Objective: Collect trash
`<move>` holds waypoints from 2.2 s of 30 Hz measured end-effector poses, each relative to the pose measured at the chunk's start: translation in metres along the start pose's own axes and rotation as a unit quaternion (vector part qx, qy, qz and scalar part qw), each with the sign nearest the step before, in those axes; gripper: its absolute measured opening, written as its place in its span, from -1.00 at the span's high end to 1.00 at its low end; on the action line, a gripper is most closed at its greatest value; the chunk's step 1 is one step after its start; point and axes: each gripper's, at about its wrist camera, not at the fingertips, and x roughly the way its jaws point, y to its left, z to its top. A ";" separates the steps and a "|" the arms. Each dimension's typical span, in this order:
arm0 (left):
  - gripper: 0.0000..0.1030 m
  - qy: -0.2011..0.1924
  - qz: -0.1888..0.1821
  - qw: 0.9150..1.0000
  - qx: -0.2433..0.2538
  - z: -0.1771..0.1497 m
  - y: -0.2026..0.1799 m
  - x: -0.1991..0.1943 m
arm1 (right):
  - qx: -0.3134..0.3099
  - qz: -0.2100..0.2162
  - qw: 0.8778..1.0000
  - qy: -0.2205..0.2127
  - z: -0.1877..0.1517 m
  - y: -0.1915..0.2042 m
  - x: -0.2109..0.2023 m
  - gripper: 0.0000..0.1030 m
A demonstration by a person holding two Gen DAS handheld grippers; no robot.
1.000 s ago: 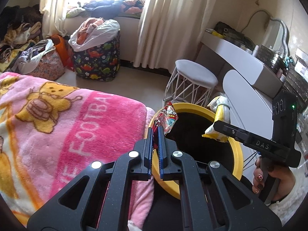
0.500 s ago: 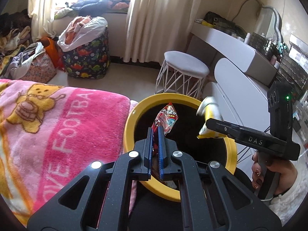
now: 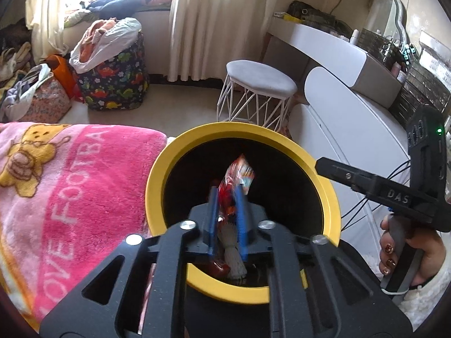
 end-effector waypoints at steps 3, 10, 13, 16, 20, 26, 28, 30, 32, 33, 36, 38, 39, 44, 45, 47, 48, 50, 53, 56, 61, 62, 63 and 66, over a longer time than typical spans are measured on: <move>0.45 -0.001 0.003 1.000 -0.001 0.000 -0.001 0.000 | -0.002 -0.003 1.000 -0.008 0.000 -0.001 -0.005 -0.38; -0.20 -0.012 0.009 1.000 -0.011 -0.004 -0.001 -0.011 | -0.011 -0.006 1.000 -0.020 -0.001 0.003 -0.012 -0.49; -0.47 -0.019 0.014 1.000 -0.017 -0.005 0.003 -0.016 | -0.018 -0.005 0.999 -0.026 -0.003 0.006 -0.014 -0.59; -0.65 -0.025 0.018 0.999 -0.023 -0.008 0.006 -0.023 | -0.025 -0.005 0.999 -0.032 -0.003 0.010 -0.017 -0.64; -0.79 -0.037 0.021 0.999 -0.033 -0.011 0.012 -0.034 | -0.036 -0.006 0.999 -0.040 -0.005 0.018 -0.022 -0.71; -0.79 -0.054 0.035 0.997 -0.045 -0.018 0.019 -0.051 | -0.059 -0.001 0.997 -0.047 -0.009 0.034 -0.024 -0.77; -0.79 -0.061 0.042 0.996 -0.050 -0.020 0.023 -0.057 | -0.067 -0.001 0.997 -0.049 -0.012 0.040 -0.025 -0.80; -0.79 -0.066 0.047 0.995 -0.056 -0.022 0.026 -0.063 | -0.074 0.000 0.996 -0.054 -0.014 0.047 -0.026 -0.83; -0.79 -0.073 0.055 0.994 -0.064 -0.025 0.030 -0.070 | -0.080 0.002 0.995 -0.058 -0.017 0.052 -0.027 -0.84; -0.79 -0.075 0.058 0.993 -0.066 -0.026 0.031 -0.072 | -0.083 0.002 0.995 -0.059 -0.018 0.055 -0.027 -0.86; -0.79 -0.086 0.075 0.991 -0.074 -0.033 0.038 -0.083 | -0.096 0.005 0.993 -0.068 -0.022 0.063 -0.029 -0.87; -0.79 -0.090 0.084 0.989 -0.078 -0.035 0.041 -0.087 | -0.105 0.006 0.992 -0.075 -0.025 0.069 -0.031 -0.87; -0.79 -0.093 0.089 0.988 -0.080 -0.036 0.043 -0.089 | -0.109 0.007 0.991 -0.078 -0.026 0.072 -0.032 -0.87; -0.79 -0.103 0.122 0.984 -0.079 -0.045 0.049 -0.103 | -0.126 0.014 0.987 -0.100 -0.034 0.083 -0.039 -0.87; -0.79 -0.106 0.128 0.983 -0.079 -0.048 0.049 -0.106 | -0.131 0.015 0.986 -0.107 -0.035 0.087 -0.041 -0.87; -0.79 -0.113 0.134 0.981 -0.082 -0.052 0.050 -0.112 | -0.137 0.016 0.983 -0.118 -0.039 0.090 -0.045 -0.87; -0.79 -0.117 0.138 0.980 -0.083 -0.055 0.050 -0.115 | -0.140 0.015 0.982 -0.127 -0.041 0.092 -0.047 -0.87; -0.79 -0.131 0.148 0.977 -0.083 -0.059 0.049 -0.122 | -0.148 0.016 0.978 -0.147 -0.046 0.098 -0.052 -0.87; -0.79 -0.147 0.158 0.973 -0.084 -0.062 0.048 -0.131 | -0.158 0.013 0.971 -0.177 -0.054 0.103 -0.059 -0.87; -0.79 -0.155 0.166 0.971 -0.076 -0.067 0.047 -0.137 | -0.166 0.012 0.963 -0.210 -0.060 0.107 -0.067 -0.87; -0.79 -0.167 0.173 0.968 -0.065 -0.076 0.046 -0.144 | -0.182 0.017 0.954 -0.238 -0.067 0.110 -0.073 -0.87; -0.79 -0.169 0.175 0.968 -0.065 -0.078 0.047 -0.145 | -0.184 0.017 0.953 -0.240 -0.068 0.110 -0.073 -0.87; -0.79 -0.170 0.176 0.967 -0.067 -0.079 0.048 -0.145 | -0.186 0.016 0.952 -0.241 -0.069 0.110 -0.073 -0.87; -0.79 -0.171 0.174 0.967 -0.072 -0.082 0.050 -0.147 | -0.189 0.016 0.951 -0.242 -0.070 0.111 -0.073 -0.87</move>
